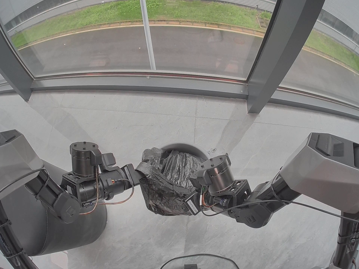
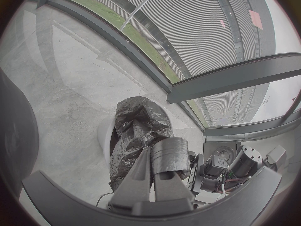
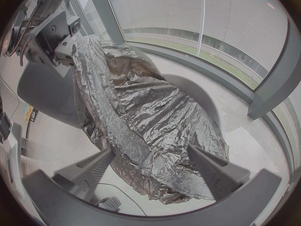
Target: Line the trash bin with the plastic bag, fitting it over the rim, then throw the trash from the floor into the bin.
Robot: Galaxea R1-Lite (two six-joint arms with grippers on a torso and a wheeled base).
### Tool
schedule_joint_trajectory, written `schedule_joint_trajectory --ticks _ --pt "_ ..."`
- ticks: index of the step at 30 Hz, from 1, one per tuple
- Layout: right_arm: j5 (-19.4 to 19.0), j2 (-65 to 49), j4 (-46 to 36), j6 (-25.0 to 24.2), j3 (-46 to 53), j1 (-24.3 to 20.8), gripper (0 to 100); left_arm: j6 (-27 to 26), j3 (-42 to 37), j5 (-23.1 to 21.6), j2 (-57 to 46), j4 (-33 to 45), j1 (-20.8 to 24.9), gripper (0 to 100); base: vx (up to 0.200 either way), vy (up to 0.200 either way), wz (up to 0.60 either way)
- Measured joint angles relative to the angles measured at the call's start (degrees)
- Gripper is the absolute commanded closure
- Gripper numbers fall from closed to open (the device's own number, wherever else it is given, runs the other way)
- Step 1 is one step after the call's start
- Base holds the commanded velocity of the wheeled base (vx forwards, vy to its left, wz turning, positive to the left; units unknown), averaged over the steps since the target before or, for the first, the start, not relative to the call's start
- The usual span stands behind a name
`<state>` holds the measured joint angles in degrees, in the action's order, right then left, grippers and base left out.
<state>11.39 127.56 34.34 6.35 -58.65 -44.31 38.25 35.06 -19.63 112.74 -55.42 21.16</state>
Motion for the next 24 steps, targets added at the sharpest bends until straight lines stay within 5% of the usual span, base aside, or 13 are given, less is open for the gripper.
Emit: schedule_joint_trajectory --ticks 24 --pt "0.0 -0.2 -0.4 1.4 -9.1 6.4 100 -1.4 -1.0 0.7 2.3 -7.0 -1.2 100 0.0 0.0 0.0"
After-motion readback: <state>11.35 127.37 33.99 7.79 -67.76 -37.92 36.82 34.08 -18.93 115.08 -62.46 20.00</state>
